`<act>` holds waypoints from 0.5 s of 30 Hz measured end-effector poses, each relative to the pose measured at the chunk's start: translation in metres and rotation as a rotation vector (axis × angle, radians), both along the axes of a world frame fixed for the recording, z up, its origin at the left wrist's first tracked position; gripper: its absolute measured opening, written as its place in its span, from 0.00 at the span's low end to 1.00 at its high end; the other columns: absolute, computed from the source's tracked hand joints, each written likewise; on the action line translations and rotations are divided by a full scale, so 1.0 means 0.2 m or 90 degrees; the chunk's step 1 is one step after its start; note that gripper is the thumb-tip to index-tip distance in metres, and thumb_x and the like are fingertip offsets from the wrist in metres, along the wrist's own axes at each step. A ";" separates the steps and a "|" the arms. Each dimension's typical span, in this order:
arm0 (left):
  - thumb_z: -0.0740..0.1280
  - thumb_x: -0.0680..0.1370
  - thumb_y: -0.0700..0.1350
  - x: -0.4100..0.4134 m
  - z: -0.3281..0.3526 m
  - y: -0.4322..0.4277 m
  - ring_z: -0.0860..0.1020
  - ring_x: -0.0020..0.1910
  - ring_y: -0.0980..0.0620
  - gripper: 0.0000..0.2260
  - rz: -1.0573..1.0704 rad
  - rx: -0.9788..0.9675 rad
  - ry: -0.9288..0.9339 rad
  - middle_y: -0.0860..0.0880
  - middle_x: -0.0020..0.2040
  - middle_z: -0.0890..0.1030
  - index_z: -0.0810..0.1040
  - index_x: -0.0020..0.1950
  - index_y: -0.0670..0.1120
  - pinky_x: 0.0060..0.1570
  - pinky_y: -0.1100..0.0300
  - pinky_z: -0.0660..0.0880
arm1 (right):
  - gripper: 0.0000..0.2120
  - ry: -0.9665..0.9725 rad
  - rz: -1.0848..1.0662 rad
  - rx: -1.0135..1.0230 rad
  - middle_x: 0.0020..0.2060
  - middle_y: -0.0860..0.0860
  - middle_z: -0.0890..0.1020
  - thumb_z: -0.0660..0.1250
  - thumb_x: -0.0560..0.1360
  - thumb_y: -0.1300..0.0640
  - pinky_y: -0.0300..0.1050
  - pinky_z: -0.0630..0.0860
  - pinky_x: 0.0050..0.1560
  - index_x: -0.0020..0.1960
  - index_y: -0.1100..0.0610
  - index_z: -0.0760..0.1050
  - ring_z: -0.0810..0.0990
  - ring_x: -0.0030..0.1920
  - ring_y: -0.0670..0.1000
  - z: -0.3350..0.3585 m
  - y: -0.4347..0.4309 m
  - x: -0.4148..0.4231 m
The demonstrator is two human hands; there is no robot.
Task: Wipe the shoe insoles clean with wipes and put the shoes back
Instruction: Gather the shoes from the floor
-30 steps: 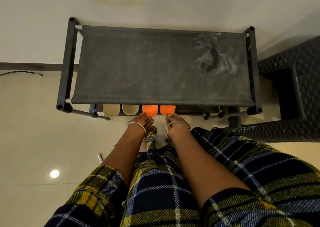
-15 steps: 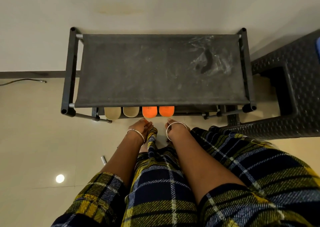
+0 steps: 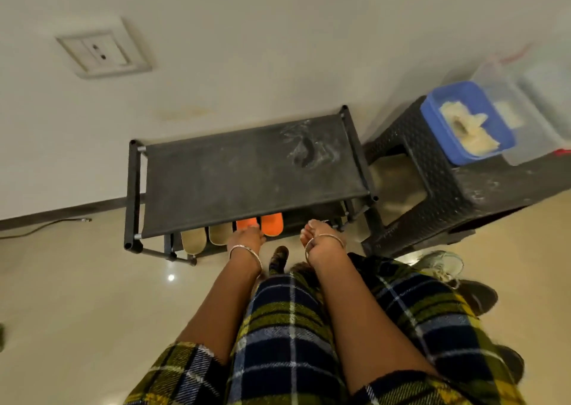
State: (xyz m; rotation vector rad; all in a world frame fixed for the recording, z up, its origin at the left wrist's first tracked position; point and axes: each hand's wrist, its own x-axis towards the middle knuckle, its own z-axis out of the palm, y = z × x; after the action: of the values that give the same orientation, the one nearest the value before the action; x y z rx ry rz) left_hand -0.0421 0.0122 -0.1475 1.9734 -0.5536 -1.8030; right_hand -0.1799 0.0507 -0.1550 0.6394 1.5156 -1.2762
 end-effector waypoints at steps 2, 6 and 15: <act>0.62 0.81 0.39 -0.05 0.16 0.02 0.76 0.29 0.56 0.06 -0.006 -0.057 0.021 0.50 0.32 0.77 0.74 0.45 0.46 0.24 0.65 0.72 | 0.10 0.048 0.010 -0.032 0.29 0.56 0.74 0.66 0.76 0.70 0.35 0.68 0.20 0.37 0.63 0.72 0.70 0.25 0.49 0.19 0.07 -0.04; 0.65 0.80 0.40 -0.21 0.53 0.07 0.78 0.30 0.53 0.05 -0.045 -0.190 0.023 0.46 0.34 0.79 0.77 0.44 0.44 0.31 0.61 0.76 | 0.03 0.082 0.030 -0.112 0.36 0.56 0.82 0.71 0.75 0.64 0.37 0.78 0.28 0.44 0.64 0.79 0.80 0.32 0.49 0.57 0.21 -0.12; 0.62 0.81 0.39 -0.63 1.04 0.54 0.79 0.35 0.51 0.06 -0.199 -0.298 0.061 0.47 0.40 0.80 0.79 0.51 0.43 0.39 0.56 0.78 | 0.07 0.167 -0.003 -0.287 0.38 0.54 0.83 0.71 0.76 0.62 0.39 0.78 0.31 0.53 0.63 0.80 0.80 0.33 0.48 1.16 0.60 -0.52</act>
State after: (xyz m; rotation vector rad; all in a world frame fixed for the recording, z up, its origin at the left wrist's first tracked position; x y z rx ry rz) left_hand -0.1676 0.1211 0.0597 1.5378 -1.1844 -1.7246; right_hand -0.2843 0.1715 0.0775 0.1877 1.3612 -1.6872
